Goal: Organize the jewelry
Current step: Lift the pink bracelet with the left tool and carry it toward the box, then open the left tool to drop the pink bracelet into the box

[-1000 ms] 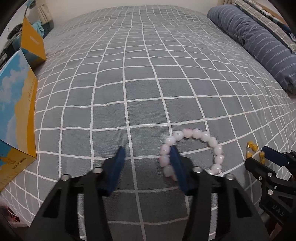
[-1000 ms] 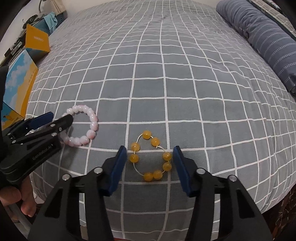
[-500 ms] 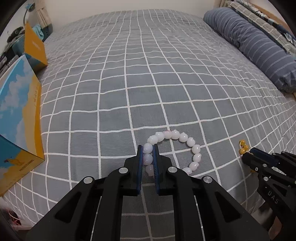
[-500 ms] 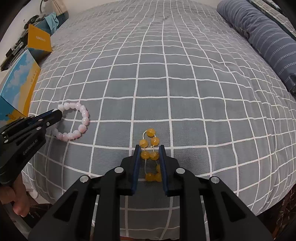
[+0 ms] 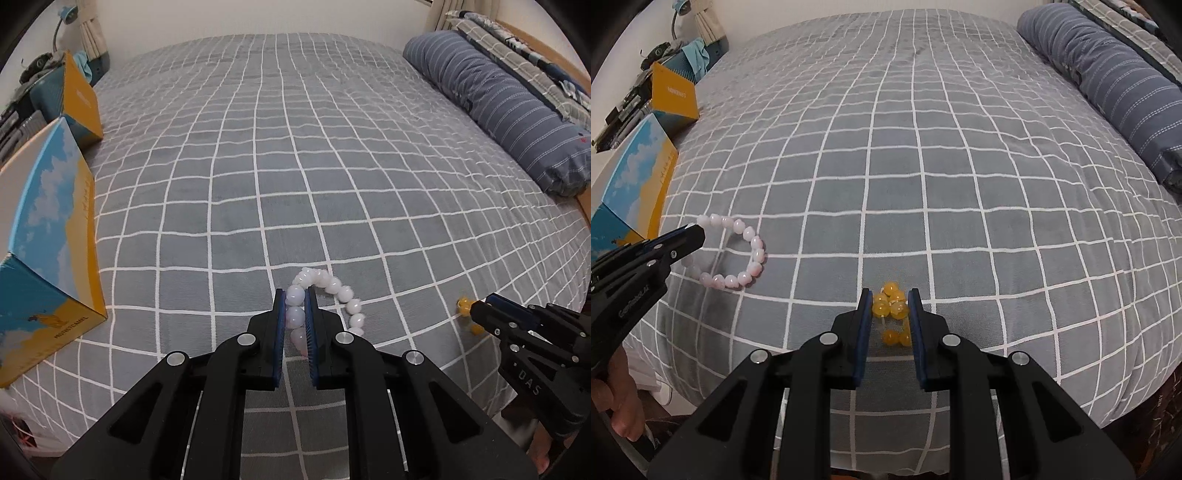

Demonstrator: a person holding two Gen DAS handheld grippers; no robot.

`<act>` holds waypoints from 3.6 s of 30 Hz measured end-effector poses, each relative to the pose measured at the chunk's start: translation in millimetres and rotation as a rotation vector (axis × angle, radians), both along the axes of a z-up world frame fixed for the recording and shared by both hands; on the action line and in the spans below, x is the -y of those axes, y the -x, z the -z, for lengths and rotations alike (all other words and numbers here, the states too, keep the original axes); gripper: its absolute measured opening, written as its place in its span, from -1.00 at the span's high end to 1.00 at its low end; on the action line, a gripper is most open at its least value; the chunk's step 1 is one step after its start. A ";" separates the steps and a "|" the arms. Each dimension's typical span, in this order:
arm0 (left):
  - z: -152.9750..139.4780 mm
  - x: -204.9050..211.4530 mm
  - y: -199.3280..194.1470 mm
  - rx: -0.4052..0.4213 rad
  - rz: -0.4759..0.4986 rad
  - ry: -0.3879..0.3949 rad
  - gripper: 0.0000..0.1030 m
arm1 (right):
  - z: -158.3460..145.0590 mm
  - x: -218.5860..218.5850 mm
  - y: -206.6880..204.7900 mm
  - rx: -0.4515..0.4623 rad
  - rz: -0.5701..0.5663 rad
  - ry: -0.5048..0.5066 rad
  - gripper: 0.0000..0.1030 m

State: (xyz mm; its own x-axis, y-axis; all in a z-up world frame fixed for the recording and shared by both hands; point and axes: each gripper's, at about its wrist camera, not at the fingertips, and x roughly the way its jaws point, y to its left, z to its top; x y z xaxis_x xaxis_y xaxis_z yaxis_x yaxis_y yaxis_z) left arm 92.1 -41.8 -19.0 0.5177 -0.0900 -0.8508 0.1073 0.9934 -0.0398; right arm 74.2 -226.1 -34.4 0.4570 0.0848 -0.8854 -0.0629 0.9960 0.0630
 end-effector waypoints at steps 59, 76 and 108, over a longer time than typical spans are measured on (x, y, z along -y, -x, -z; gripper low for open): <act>-146.2 -150.9 -4.4 0.238 -0.143 0.043 0.81 | -113.1 -183.1 -77.1 0.185 -0.135 -0.041 0.63; -155.6 -250.9 15.7 0.237 -0.272 0.059 0.81 | -136.3 -302.1 -69.3 0.218 -0.299 -0.039 0.63; -77.1 -363.6 46.3 0.096 -0.480 0.001 0.81 | -75.9 -426.4 -55.8 0.083 -0.455 -0.046 0.77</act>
